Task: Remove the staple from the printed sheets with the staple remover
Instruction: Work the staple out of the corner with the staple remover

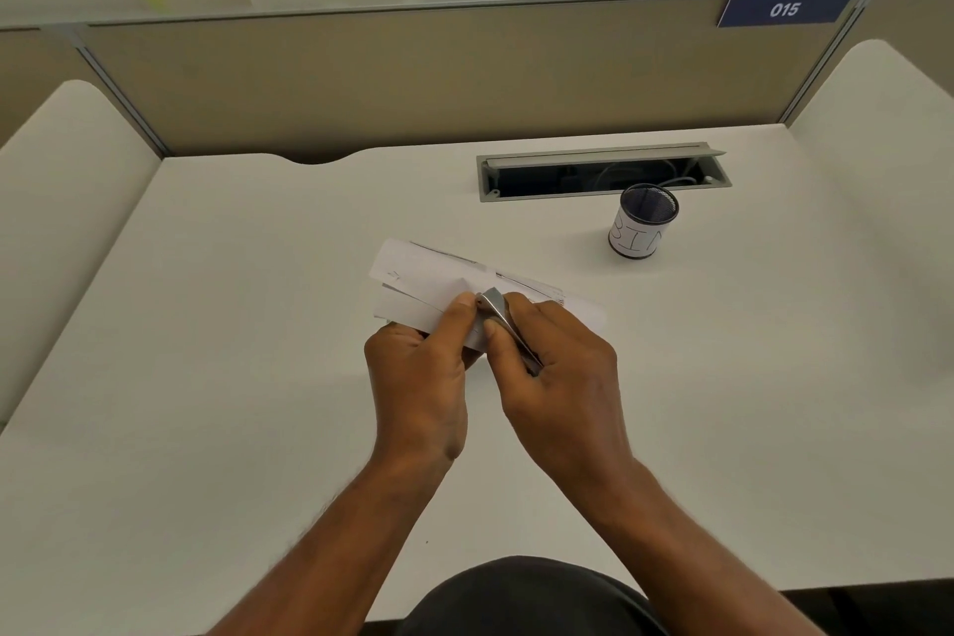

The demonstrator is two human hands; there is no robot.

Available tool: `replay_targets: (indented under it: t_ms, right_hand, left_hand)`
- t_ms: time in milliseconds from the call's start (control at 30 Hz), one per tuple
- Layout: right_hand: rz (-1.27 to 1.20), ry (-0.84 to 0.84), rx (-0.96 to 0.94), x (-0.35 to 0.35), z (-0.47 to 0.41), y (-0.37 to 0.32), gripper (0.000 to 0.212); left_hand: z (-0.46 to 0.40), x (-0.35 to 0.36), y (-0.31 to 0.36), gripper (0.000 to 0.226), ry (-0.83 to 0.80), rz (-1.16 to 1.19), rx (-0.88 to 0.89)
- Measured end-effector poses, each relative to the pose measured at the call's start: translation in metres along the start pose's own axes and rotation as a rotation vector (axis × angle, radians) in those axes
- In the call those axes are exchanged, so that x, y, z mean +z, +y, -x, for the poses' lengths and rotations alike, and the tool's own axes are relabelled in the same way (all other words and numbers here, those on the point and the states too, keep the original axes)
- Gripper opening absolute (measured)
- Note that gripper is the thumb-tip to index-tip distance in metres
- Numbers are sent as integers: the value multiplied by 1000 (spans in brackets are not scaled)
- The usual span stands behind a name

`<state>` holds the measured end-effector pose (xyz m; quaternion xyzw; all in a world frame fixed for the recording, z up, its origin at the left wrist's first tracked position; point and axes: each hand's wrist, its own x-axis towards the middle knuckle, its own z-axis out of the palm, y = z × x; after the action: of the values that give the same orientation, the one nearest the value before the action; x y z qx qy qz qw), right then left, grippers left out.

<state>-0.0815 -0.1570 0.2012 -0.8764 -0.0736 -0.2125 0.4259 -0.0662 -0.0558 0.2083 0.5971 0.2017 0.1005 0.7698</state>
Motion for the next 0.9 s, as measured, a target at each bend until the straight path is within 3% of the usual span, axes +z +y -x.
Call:
replay_targets:
  t_ms: [467,700,833,900]
  right_hand:
    - [-288,-44,238,-3,-2,-1,23]
    - [-151,-55,119,-5,2,6,19]
    - [31,-28,-32,-5,2,6,5]
    - [94,-32,-80,-5,3,7,15]
  left_hand:
    - [5,0,-2,15,-15,1,11]
    - [4,-1,-3,7,25,-36,17]
    - [4,-2,-5,11,22,-45,15]
    - [4,-2,-5,6,23,-76,23]
